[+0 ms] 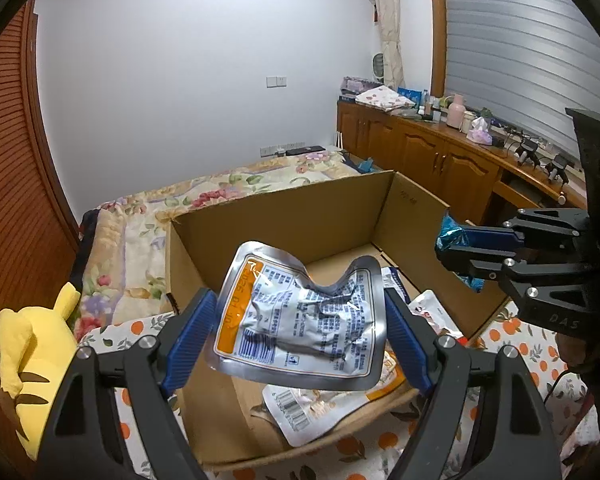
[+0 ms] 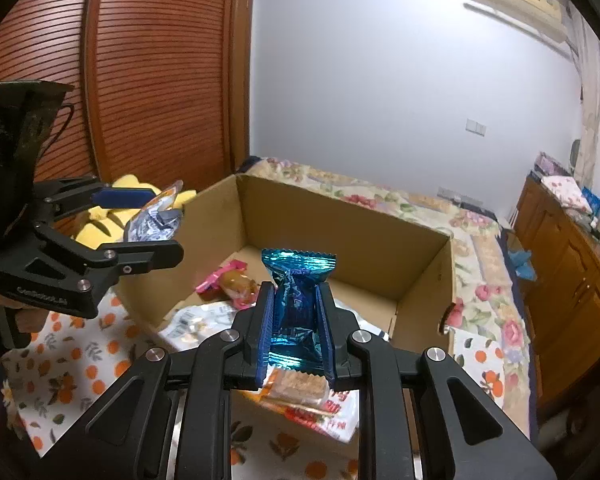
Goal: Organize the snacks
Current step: 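Lift the pouch and blue candy and carry both over the box, then open left gripper to drop the pouch while right gripper releases the candy, then move both tools back toward the copper wrapper and clear packet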
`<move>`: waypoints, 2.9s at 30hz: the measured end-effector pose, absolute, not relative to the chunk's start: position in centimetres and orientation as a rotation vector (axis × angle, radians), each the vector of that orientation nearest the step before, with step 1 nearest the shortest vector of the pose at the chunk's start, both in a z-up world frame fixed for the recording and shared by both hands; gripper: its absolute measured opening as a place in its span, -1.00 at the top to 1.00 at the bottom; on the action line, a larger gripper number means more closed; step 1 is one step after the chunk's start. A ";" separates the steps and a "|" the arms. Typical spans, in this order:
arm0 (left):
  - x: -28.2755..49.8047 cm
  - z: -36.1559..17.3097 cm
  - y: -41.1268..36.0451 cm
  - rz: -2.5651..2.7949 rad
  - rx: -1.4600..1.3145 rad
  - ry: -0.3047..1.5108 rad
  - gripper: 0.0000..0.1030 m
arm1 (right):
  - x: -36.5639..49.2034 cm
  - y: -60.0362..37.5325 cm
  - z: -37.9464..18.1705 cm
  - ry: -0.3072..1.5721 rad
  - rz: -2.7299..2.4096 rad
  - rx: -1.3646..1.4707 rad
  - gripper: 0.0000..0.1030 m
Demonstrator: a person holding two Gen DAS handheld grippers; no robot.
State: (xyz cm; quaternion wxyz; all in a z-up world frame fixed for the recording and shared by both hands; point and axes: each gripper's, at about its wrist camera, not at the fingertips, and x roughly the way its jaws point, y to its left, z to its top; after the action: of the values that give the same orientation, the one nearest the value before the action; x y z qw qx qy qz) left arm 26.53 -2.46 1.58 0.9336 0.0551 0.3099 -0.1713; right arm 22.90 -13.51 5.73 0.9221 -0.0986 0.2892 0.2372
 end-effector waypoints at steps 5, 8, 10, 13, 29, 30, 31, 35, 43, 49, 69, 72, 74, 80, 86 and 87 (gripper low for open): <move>27.5 1.0 -2.8 -0.347 0.110 0.650 -0.60 | 24.6 -13.2 4.5 0.629 0.489 -0.189 0.63; 28.0 0.9 -2.5 -0.346 0.101 0.656 -0.61 | 25.2 -13.1 4.0 0.645 0.493 -0.187 0.63; 28.1 0.7 -2.5 -0.347 0.099 0.658 -0.62 | 25.6 -12.9 3.7 0.654 0.497 -0.185 0.63; 28.2 0.5 -2.4 -0.345 0.095 0.661 -0.62 | 25.8 -12.7 3.5 0.661 0.504 -0.189 0.63; 28.5 0.9 -2.3 -0.353 0.084 0.648 -0.65 | 26.8 -11.5 2.2 0.707 0.543 -0.172 0.56; 28.5 1.0 -2.3 -0.356 0.081 0.646 -0.70 | 26.8 -11.5 2.2 0.707 0.542 -0.170 0.55; 28.6 1.1 -2.2 -0.360 0.078 0.644 -0.71 | 26.8 -11.6 2.2 0.707 0.542 -0.169 0.54; 28.4 1.4 -2.3 -0.358 0.081 0.635 -0.73 | 26.5 -11.8 2.4 0.701 0.540 -0.163 0.51; 26.0 2.3 -2.1 -0.357 0.076 0.617 -0.74 | 24.3 -12.5 3.7 0.669 0.534 -0.149 0.46; 22.9 3.3 -1.9 -0.356 0.092 0.592 -0.74 | 21.4 -12.9 4.8 0.645 0.531 -0.158 0.43; 14.4 0.4 -1.6 -0.368 0.072 0.630 -0.74 | 13.4 -13.7 5.8 0.628 0.519 -0.164 0.38; 13.8 -0.9 -1.8 -0.372 0.069 0.657 -0.74 | 12.8 -13.5 5.0 0.641 0.525 -0.163 0.37; 13.6 -2.1 -1.8 -0.378 0.062 0.680 -0.74 | 12.5 -13.5 4.3 0.653 0.530 -0.157 0.36; 13.0 -5.6 -3.0 -0.404 0.061 0.756 -0.74 | 12.5 -13.0 2.0 0.700 0.534 -0.157 0.34; 12.4 -7.9 -4.0 -0.424 0.048 0.809 -0.73 | 12.7 -12.7 0.3 0.734 0.539 -0.157 0.34; 12.4 -8.2 -4.2 -0.426 0.048 0.816 -0.73 | 12.7 -12.5 0.1 0.739 0.540 -0.160 0.34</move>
State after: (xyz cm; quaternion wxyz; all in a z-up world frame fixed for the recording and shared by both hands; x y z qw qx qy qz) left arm 12.36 -4.15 -8.15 0.8957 0.0233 0.3937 -0.2054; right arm 12.75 -12.54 0.08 0.8940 -0.0770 0.3564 0.2603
